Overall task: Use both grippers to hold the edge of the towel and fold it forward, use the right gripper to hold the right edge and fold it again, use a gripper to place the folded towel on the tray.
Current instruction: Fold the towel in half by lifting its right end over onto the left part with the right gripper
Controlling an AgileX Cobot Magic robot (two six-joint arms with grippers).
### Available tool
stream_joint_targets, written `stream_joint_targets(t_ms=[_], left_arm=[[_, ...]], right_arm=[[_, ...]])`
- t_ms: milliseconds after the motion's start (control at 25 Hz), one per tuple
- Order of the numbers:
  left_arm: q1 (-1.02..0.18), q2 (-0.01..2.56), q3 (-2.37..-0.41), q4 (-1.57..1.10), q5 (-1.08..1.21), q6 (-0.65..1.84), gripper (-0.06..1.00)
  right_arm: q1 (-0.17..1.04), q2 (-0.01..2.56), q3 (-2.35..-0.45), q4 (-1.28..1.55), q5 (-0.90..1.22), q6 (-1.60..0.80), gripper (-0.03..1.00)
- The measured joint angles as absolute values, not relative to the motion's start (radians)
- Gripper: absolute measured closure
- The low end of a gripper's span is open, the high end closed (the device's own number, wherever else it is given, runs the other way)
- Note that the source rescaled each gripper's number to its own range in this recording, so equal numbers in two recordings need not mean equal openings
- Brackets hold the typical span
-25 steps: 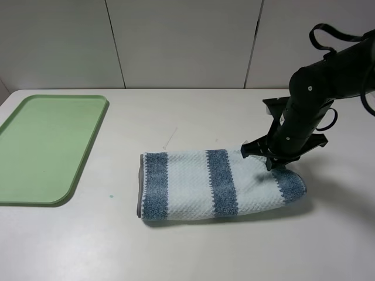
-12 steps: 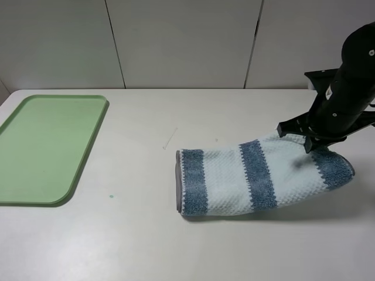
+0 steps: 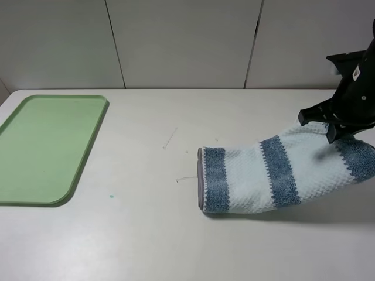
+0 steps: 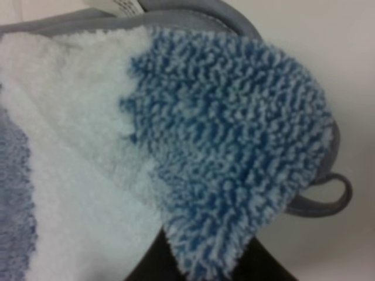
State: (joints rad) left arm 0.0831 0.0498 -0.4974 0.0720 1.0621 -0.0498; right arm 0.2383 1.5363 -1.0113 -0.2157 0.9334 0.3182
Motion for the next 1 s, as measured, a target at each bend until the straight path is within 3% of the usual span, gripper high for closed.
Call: stream_joint_targets(t_ms=[320,1000], left_arm=[[0.083,0.05,-0.497,0.072,1.062,-0.05,-0.05],[0.083,0.05,-0.497,0.072,1.062,-0.05,-0.05]], right_arm=[[0.245,1.537,-1.054,-0.138,0.995,0.29,0.9],[0.498,1.689,-1.055,-0.136,0.901,0.4,0.9]])
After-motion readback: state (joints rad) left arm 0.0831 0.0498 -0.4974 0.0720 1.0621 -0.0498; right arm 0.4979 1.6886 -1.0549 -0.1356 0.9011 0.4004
